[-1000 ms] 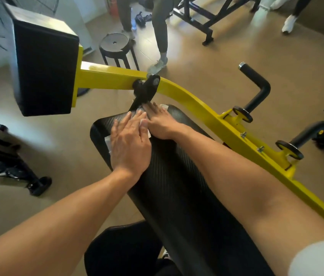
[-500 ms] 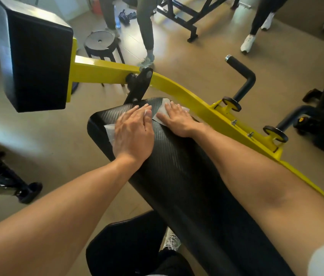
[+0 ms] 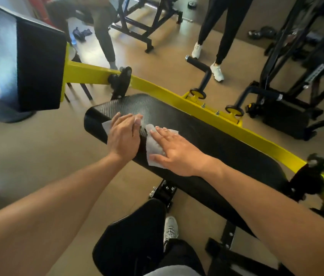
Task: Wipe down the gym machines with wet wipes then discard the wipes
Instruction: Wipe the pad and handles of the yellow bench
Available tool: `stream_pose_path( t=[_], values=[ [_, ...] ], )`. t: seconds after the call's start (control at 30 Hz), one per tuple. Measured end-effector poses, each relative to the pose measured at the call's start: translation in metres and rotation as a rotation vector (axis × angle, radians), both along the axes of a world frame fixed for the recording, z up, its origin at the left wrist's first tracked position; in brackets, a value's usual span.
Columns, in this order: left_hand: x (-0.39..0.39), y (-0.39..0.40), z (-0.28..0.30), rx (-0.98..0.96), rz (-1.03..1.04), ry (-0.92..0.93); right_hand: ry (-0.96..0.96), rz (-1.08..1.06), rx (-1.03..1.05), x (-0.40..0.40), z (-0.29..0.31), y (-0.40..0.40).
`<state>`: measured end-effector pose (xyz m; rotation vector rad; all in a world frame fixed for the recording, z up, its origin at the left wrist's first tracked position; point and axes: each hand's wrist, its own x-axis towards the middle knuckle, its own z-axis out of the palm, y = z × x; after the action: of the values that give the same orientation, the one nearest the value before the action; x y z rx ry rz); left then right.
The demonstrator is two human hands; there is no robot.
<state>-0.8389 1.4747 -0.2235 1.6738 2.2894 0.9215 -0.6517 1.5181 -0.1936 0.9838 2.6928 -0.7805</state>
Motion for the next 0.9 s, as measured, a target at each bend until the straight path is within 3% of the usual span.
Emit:
stream_pose_path(
  t=[0.13,0.33,0.47,0.57,0.67,0.73,0.9],
  values=[
    [0.001,-0.015,-0.004,-0.042,-0.116,0.124,-0.026,-0.151,0.153,0.006,0.006,-0.036],
    [0.050,-0.003,0.019,-0.106,-0.397,0.007,0.025,-0.555,0.192,0.031,0.010,-0.074],
    [0.082,0.003,0.027,-0.153,-0.447,0.051,-0.219,-0.744,0.412,0.070,0.013,-0.095],
    [0.095,0.012,0.027,-0.256,-0.455,0.004,-0.255,-0.742,0.386,0.090,0.014,-0.096],
    [0.100,0.014,0.027,-0.248,-0.404,0.027,-0.119,-0.714,0.014,0.098,0.013,-0.072],
    [0.100,0.016,0.028,-0.224,-0.373,-0.006,-0.157,-0.625,-0.123,0.098,0.005,-0.041],
    [0.098,0.026,0.030,-0.214,-0.292,-0.094,-0.302,-0.336,-0.060,0.080,-0.025,0.040]
  ],
)
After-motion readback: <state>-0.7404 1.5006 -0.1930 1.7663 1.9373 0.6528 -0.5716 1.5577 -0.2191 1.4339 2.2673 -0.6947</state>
